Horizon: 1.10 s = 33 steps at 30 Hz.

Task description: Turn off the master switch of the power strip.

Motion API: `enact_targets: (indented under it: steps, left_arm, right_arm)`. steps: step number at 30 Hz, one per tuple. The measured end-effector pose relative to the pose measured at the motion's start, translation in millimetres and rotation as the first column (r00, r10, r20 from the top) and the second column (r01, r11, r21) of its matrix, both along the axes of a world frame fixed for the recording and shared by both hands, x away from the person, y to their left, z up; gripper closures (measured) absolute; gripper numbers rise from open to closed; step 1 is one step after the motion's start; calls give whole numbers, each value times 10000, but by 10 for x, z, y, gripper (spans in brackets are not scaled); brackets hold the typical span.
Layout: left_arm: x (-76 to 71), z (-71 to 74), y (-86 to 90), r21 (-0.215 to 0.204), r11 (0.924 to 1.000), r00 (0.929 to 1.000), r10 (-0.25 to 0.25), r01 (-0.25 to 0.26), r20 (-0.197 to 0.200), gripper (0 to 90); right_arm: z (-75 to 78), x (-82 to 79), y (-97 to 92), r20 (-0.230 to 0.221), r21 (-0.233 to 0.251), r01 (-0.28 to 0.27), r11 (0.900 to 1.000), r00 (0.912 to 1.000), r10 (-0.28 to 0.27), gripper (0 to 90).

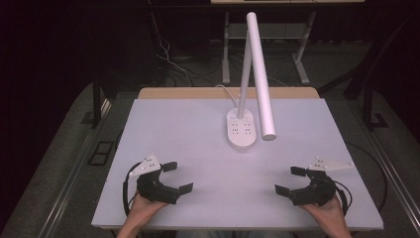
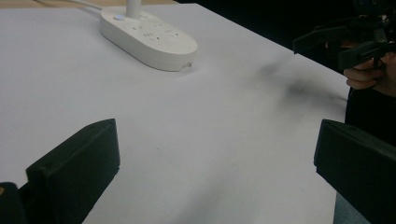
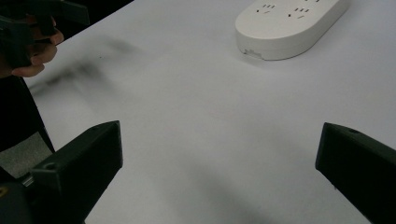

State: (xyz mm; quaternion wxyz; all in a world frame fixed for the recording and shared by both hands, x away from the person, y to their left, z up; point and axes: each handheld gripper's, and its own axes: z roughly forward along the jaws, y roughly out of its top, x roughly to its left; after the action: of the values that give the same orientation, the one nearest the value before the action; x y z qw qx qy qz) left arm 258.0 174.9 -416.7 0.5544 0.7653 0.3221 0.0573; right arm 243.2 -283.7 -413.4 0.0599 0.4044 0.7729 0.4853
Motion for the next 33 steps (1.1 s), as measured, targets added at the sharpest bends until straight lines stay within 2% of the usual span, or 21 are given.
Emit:
enact_targets:
  steps: [19, 33]
  left_arm:
    - [-3, -7, -19, 176, 9998, 9999, 15, -13, -101, 0]
    - [1, 61, -34, 476, 9989, 9999, 40, -32, -156, 0]
  right_arm:
    - [-24, -19, -7, -141, -193, -131, 9997, 9998, 128, 0]
    - [-33, -24, -33, -187, -171, -133, 9998, 9997, 129, 0]
